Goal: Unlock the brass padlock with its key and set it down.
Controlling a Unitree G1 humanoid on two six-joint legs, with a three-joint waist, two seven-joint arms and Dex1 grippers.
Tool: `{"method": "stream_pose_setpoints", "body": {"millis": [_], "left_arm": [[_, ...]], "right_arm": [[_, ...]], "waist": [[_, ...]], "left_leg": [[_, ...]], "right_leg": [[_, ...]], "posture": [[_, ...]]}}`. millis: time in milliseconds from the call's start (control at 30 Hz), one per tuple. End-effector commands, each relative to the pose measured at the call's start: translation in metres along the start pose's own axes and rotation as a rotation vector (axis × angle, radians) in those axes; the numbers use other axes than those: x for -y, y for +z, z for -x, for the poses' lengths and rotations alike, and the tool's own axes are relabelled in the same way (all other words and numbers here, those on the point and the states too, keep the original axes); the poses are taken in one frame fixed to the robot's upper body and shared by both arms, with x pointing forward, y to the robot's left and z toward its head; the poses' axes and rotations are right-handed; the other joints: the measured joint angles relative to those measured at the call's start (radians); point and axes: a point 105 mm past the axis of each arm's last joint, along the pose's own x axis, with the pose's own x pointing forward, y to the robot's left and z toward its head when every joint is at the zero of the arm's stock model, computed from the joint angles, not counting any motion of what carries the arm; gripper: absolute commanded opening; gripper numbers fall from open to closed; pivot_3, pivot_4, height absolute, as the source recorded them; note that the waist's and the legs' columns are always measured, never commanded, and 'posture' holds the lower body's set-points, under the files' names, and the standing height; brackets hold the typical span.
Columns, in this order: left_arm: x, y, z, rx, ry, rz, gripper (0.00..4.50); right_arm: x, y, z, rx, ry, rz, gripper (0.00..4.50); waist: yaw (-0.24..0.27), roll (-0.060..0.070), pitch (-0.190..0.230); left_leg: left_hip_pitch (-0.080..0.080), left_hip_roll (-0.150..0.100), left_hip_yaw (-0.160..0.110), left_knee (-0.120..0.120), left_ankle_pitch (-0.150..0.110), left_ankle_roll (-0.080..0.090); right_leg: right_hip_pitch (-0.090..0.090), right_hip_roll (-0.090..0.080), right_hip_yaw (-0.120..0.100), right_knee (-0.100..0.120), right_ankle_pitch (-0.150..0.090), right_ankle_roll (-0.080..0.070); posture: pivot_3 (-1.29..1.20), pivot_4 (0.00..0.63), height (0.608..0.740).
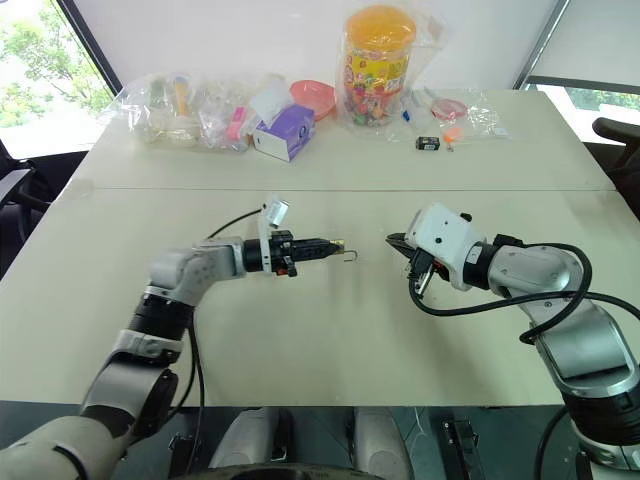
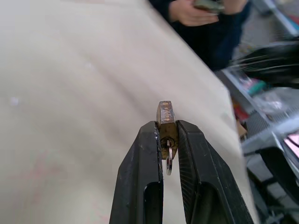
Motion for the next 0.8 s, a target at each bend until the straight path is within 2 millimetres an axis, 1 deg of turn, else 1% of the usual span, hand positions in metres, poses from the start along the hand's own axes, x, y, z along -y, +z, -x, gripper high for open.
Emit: {"method": "stream_pose_setpoints", "body": {"millis": [33, 200, 300, 333, 367, 467, 500, 567, 600, 733, 800], "left_arm": [[-0.013, 0.010, -0.008, 0.039, 0.056, 0.007, 0.00], [-0.028, 0.003, -0.009, 0.014, 0.104, 0.020, 0.00], [-0.030, 0.002, -0.006, 0.006, 0.105, 0.024, 0.00], [-0.031, 0.002, -0.005, 0.001, 0.106, 0.021, 0.95], [-0.032, 0.001, -0.003, -0.004, 0.106, 0.023, 1.30], [-0.030, -0.001, 0.005, -0.033, 0.094, -0.010, 2.83], [-0.029, 0.001, 0.008, -0.037, 0.089, -0.016, 3.21], [-0.029, 0.005, 0.016, -0.043, 0.092, -0.063, 4.32], [-0.029, 0.007, 0.020, -0.048, 0.095, -0.090, 4.49], [-0.021, 0.018, 0.042, -0.076, 0.086, -0.276, 4.49], [-0.012, 0.021, 0.054, -0.110, 0.056, -0.383, 4.49]], "right_arm": [[0.001, 0.014, 0.005, 0.032, -0.047, 0.015, 0.03], [-0.003, 0.014, 0.006, 0.024, -0.058, 0.010, 0.03], [-0.005, 0.015, 0.006, 0.025, -0.061, 0.005, 0.03], [-0.006, 0.015, 0.006, 0.026, -0.061, 0.003, 0.00], [-0.007, 0.016, 0.006, 0.028, -0.061, 0.002, 0.00], [-0.008, 0.016, 0.004, 0.028, -0.054, -0.001, 0.00], [-0.009, 0.016, 0.004, 0.028, -0.050, 0.000, 0.00], [-0.010, 0.015, 0.004, 0.025, -0.041, 0.002, 0.00], [-0.010, 0.014, 0.004, 0.021, -0.037, 0.006, 0.00], [-0.010, 0.010, 0.007, -0.010, -0.009, 0.036, 0.00], [-0.009, 0.006, 0.010, -0.033, 0.009, 0.053, 0.00]], "waist": [[-0.001, 0.000, 0.000], [-0.002, 0.000, 0.000], [-0.002, 0.000, 0.000], [-0.003, 0.000, 0.000], [-0.003, 0.000, 0.000], [-0.004, 0.000, 0.000], [-0.006, 0.000, 0.000], [-0.008, 0.000, 0.000], [-0.008, 0.000, 0.000], [-0.007, 0.000, 0.000], [-0.004, 0.000, 0.000]], "left_leg": [[0.000, 0.000, 0.000, 0.000, 0.000, 0.000], [0.000, 0.000, 0.000, 0.000, 0.000, 0.000], [0.000, 0.000, 0.000, 0.000, 0.000, 0.000], [0.000, 0.000, 0.000, 0.000, 0.000, 0.000], [0.000, 0.000, 0.000, 0.000, 0.000, 0.000], [0.001, 0.000, 0.000, 0.000, 0.000, 0.000], [0.001, 0.000, 0.000, 0.000, 0.000, 0.000], [0.001, 0.000, 0.000, 0.000, 0.000, 0.000], [0.002, 0.001, 0.000, 0.000, 0.000, 0.000], [0.002, 0.001, 0.000, -0.001, 0.000, 0.000], [0.001, 0.002, 0.000, -0.001, 0.000, 0.000]], "right_leg": [[0.000, 0.000, 0.000, 0.000, 0.000, 0.000], [0.000, 0.000, 0.000, 0.000, 0.000, 0.000], [0.000, 0.000, 0.000, 0.000, 0.000, 0.000], [0.000, 0.000, 0.000, 0.000, 0.000, 0.000], [0.000, 0.000, 0.000, 0.000, 0.000, 0.000], [0.001, 0.000, 0.000, 0.000, 0.000, 0.000], [0.001, 0.000, 0.000, 0.000, 0.000, 0.000], [0.001, 0.000, 0.000, 0.000, 0.000, 0.000], [0.001, 0.001, 0.000, 0.000, 0.000, 0.000], [0.001, 0.001, 0.000, 0.001, 0.000, 0.000], [0.001, 0.001, 0.000, 0.000, 0.000, 0.000]], "posture": [[0.00, 0.150, 0.740], [0.00, 0.150, 0.740], [0.00, 0.150, 0.740], [0.00, 0.150, 0.740], [0.00, 0.150, 0.740], [0.00, 0.150, 0.740], [0.00, 0.150, 0.740], [0.00, 0.150, 0.740], [0.00, 0.150, 0.740], [0.00, 0.150, 0.740], [0.00, 0.150, 0.740]]}}
